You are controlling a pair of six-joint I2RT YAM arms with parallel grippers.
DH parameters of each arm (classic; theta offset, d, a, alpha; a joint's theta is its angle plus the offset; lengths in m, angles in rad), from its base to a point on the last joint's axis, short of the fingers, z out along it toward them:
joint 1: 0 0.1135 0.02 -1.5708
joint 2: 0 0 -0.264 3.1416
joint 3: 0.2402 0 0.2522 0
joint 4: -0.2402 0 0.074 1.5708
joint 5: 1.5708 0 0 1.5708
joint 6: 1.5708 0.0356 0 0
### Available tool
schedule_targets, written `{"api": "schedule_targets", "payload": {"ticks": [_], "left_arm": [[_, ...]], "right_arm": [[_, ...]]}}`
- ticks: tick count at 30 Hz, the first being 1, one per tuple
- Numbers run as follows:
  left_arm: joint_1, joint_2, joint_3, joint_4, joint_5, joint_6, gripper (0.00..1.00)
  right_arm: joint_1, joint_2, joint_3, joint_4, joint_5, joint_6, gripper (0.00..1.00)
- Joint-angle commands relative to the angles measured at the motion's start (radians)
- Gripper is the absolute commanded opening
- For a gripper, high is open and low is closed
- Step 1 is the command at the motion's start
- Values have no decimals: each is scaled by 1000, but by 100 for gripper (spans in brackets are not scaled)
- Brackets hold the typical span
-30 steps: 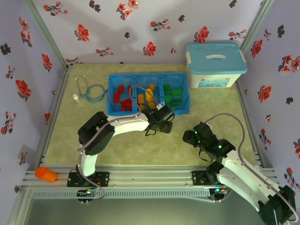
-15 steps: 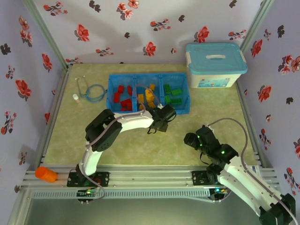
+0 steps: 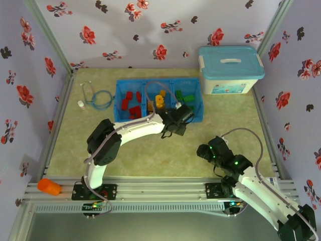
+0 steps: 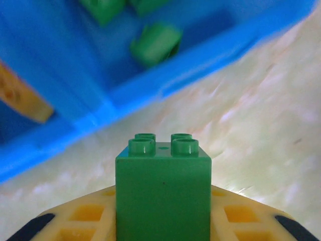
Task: Sort the legos into containers by color
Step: Pick up the lego from the center of the table, then place the lego in the container.
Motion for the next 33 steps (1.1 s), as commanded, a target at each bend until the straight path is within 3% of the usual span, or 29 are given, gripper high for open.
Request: {"api": "schedule_targets", "payload": {"ticks": [1, 14, 24, 28, 30, 33], "left_arm": [[23, -6, 122, -64, -17, 74, 32], [144, 231, 529, -142, 120, 126, 32], [204, 408, 804, -228, 148, 143, 37], [223, 429, 835, -216, 155, 148, 42], [229, 434, 854, -218, 164, 147, 56], [232, 422, 873, -233, 180, 151, 68]], "right_arm": [[10, 1, -31, 19, -2, 31, 75], [24, -68, -66, -35, -4, 63, 74], [32, -127, -66, -70, 2, 71, 74], [33, -131, -63, -74, 0, 72, 74], [33, -132, -62, -74, 0, 73, 74], [35, -132, -60, -79, -1, 73, 74]]}}
